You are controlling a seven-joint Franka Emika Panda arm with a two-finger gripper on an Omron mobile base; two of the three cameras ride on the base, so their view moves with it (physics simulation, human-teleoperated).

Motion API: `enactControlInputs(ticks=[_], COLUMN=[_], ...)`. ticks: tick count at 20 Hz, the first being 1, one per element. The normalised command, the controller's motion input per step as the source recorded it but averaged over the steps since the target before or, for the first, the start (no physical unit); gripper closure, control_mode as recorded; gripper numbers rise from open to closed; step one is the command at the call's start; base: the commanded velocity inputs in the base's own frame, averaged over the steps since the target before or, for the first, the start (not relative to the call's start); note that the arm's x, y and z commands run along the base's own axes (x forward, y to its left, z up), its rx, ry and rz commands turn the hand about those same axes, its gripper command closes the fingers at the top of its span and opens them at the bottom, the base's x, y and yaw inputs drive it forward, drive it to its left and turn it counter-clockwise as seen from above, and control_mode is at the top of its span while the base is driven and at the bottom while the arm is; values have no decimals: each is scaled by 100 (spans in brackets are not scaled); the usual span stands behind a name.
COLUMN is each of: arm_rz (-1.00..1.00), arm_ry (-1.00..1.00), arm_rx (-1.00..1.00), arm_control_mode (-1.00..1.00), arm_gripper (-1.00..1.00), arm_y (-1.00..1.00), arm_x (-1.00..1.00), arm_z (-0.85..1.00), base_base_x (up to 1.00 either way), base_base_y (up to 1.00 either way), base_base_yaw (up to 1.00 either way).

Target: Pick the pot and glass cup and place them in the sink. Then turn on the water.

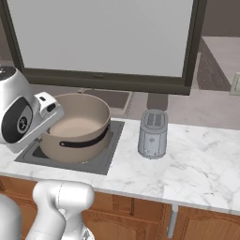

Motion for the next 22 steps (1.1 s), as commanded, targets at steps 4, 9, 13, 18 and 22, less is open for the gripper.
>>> enactControlInputs(ticks=[4, 9, 13, 18, 22], arm_rz=[0, 0, 0, 0, 0], arm_ry=[0, 0, 0, 0, 0], arm_rx=[0, 0, 0, 0, 0], arm_control_mode=[-100, -100, -100, -100, -100], arm_gripper=[100, 100, 100, 100, 100], arm_y=[0, 0, 0, 0, 0], arm_x=[9, 15, 24, 26, 28], arm_z=[-12, -39, -41, -35, -29], base_base_x=[0, 0, 0, 0, 0], base_base_y=[0, 0, 0, 0, 0], base_base_yaw=[0, 0, 0, 0, 0])
